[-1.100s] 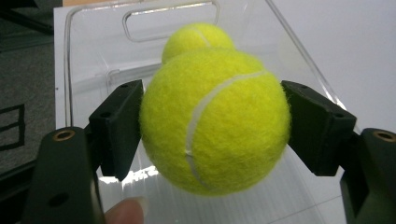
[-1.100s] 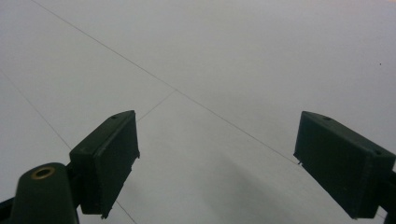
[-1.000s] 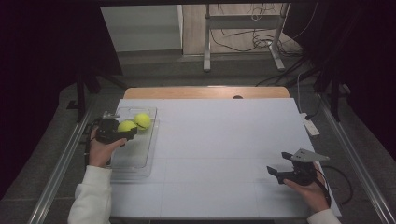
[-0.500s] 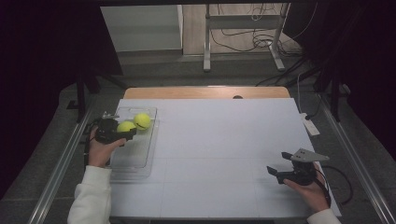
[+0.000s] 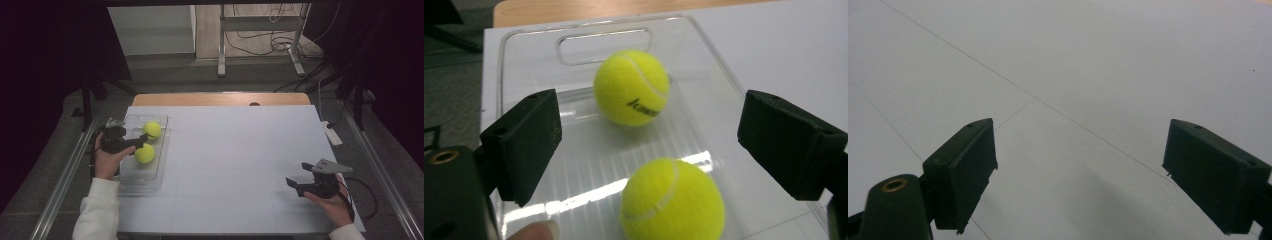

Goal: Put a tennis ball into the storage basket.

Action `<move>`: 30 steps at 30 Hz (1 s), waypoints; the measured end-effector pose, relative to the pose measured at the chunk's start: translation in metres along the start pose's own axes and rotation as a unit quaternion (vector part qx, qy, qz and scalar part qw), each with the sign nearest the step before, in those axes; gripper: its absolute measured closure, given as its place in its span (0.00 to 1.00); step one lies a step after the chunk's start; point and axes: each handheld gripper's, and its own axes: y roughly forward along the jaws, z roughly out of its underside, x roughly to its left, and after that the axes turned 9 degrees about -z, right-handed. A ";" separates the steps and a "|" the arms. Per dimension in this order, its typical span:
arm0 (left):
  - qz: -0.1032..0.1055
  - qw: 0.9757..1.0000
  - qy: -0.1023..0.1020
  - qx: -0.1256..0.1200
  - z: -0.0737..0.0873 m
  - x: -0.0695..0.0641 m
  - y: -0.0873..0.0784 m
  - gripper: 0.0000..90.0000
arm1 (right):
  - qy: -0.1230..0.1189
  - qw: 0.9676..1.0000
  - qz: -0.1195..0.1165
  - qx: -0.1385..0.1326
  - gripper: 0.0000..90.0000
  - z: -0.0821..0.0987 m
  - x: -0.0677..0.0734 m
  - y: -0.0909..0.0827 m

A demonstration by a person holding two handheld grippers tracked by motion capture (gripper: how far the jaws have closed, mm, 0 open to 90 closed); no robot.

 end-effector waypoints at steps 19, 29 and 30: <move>0.089 0.995 -0.008 -0.055 0.003 -0.015 -0.025 0.13 | -0.003 1.000 -0.011 -0.008 0.16 -0.002 -0.001 0.001; 0.090 0.995 0.003 -0.044 0.018 -0.027 -0.027 0.13 | -0.007 1.000 -0.019 -0.013 0.15 -0.004 0.001 -0.001; 0.093 0.995 0.005 -0.045 0.020 -0.028 -0.028 0.13 | -0.007 1.000 -0.020 -0.016 0.15 -0.004 0.001 -0.001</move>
